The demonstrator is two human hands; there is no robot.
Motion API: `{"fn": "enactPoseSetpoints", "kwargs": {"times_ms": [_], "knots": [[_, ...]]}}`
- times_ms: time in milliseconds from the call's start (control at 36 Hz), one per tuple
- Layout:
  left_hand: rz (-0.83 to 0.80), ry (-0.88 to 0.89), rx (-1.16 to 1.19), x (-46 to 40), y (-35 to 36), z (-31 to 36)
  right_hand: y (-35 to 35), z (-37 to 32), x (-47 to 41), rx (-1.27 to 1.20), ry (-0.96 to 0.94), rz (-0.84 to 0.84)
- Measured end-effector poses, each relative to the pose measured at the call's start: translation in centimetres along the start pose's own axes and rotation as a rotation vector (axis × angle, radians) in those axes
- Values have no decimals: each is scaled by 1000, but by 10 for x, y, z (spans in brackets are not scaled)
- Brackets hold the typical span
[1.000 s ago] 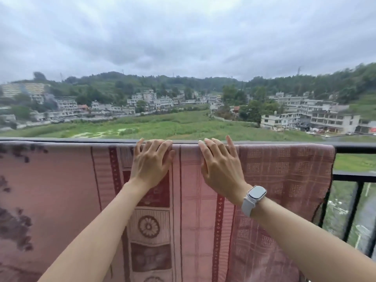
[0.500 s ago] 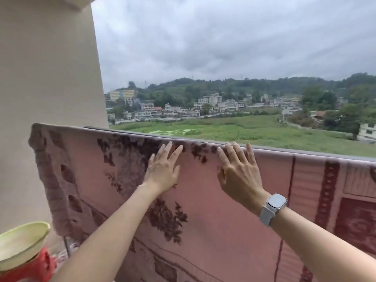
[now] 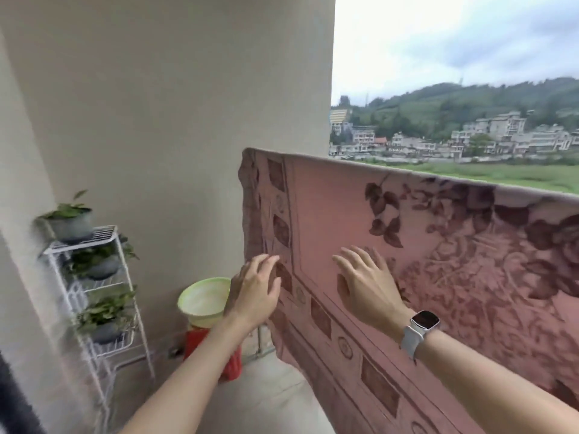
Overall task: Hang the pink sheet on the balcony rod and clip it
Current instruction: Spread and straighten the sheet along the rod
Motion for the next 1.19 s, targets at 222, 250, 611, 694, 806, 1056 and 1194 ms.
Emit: {"fn": "enactPoseSetpoints", "kwargs": {"times_ms": [222,250,611,694,806,1056,1194], "knots": [[35,-123,-42,-156,-13,-141,111,-18,-196,-103,-6,-34],[47,-135,-30,-174,-14,-155,124,-21,-219,-108,-7,-35],[92,-116,51,-382,29,-335,264,-56,-460,-21,-78,42],[97,-78,101,-439,43,-372,295,-61,-514,31,-48,56],[68,-49,224,-522,65,-421,334,-66,-595,165,-30,71],[-28,-142,611,-679,126,-462,363,-35,-706,364,82,268],[-155,-222,811,-729,171,-459,369,-36,-734,478,241,249]]}}
Point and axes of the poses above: each hand's wrist, its own x-axis away from the middle knuckle, its own y-axis out of the palm, z = x × y, the point moved 4 cm from there along -x, towards the middle knuckle, and after that the axes turned 3 degrees about x, right-handed, at the moved point
